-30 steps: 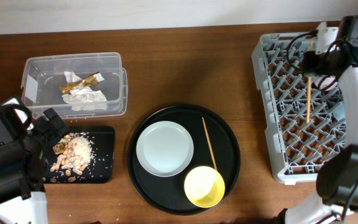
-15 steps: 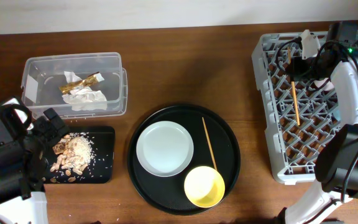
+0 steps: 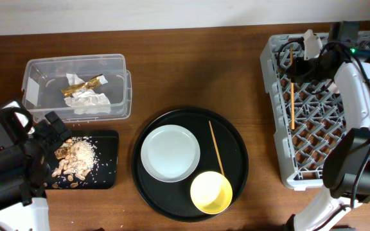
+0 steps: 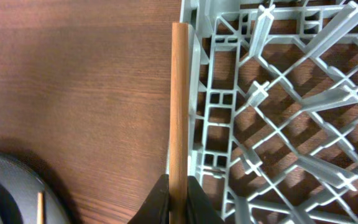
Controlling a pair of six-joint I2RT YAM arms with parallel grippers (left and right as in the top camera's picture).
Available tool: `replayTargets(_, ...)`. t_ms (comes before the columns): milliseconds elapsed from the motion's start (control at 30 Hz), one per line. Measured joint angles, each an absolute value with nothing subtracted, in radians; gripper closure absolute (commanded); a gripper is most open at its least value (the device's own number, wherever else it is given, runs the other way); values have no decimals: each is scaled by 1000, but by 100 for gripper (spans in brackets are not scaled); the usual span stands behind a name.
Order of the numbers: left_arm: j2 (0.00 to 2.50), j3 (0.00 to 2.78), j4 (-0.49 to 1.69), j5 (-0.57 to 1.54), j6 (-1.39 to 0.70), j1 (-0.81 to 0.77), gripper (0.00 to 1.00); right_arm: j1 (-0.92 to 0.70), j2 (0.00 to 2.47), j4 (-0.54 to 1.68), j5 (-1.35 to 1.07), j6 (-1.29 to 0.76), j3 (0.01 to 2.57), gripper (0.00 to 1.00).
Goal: Sort waste into correct bins and load items into the dishwasher rack
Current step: 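Carry the chopstick to the rack and insert it upright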
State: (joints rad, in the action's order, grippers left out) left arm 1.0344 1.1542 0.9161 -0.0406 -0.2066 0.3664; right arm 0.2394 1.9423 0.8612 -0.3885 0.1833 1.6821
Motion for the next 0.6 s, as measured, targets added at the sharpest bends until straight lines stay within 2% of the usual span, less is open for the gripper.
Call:
replayTargets(333,1034,1154,916,-41,-207,366,1,238,1954,883,-355,228,1683,90)
replayTargets(400,1034,1154,916,-41,-207,366,1,238,1974,885,-347,244,1683,83)
replayTargets(533,1034,1154,916,-41,-207,366,1,238,2005,886,-338,260,1683,59)
replayTargets(600,1034,1154,916,-41,-207,366,1,238,2006,887,-337,263,1683,56)
